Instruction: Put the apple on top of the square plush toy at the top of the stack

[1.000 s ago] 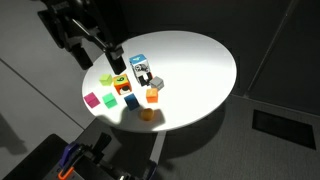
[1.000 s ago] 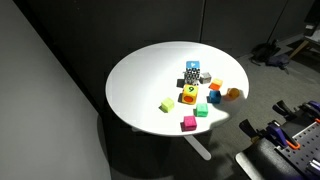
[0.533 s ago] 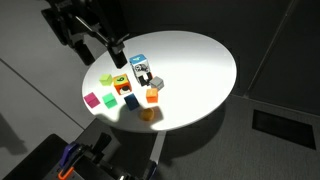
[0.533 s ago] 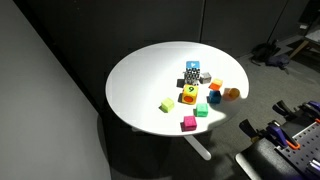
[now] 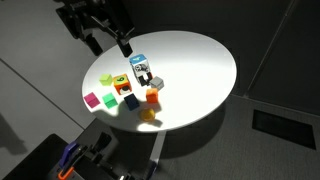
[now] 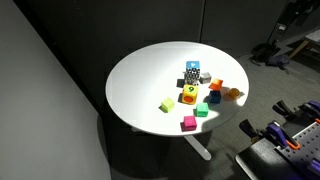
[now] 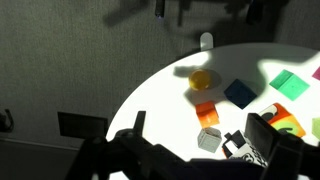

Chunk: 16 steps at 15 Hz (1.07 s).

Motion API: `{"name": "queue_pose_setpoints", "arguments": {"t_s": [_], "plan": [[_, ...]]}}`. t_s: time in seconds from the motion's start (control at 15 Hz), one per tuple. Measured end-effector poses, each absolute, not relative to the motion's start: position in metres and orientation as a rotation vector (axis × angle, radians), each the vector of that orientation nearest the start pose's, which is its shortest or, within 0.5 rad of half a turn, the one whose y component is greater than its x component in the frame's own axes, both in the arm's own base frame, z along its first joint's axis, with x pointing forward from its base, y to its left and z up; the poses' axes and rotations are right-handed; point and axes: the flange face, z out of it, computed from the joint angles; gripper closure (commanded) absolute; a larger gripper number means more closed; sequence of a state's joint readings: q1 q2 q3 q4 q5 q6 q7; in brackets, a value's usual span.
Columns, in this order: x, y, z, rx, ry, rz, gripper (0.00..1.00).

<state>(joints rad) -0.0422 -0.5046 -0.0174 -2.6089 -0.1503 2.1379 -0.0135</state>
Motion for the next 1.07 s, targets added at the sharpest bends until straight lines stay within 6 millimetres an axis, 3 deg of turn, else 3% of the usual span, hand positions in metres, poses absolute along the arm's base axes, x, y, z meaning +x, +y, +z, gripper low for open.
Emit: {"name": "queue_pose_setpoints", "arguments": {"t_s": [0.53,1.07], "plan": [[0.419,-0.015,0.388,-3.166,-0.013,-0.150,0.00],[0.441,-0.013,0.338,-3.156,-0.009,-0.096,0.00]]}}
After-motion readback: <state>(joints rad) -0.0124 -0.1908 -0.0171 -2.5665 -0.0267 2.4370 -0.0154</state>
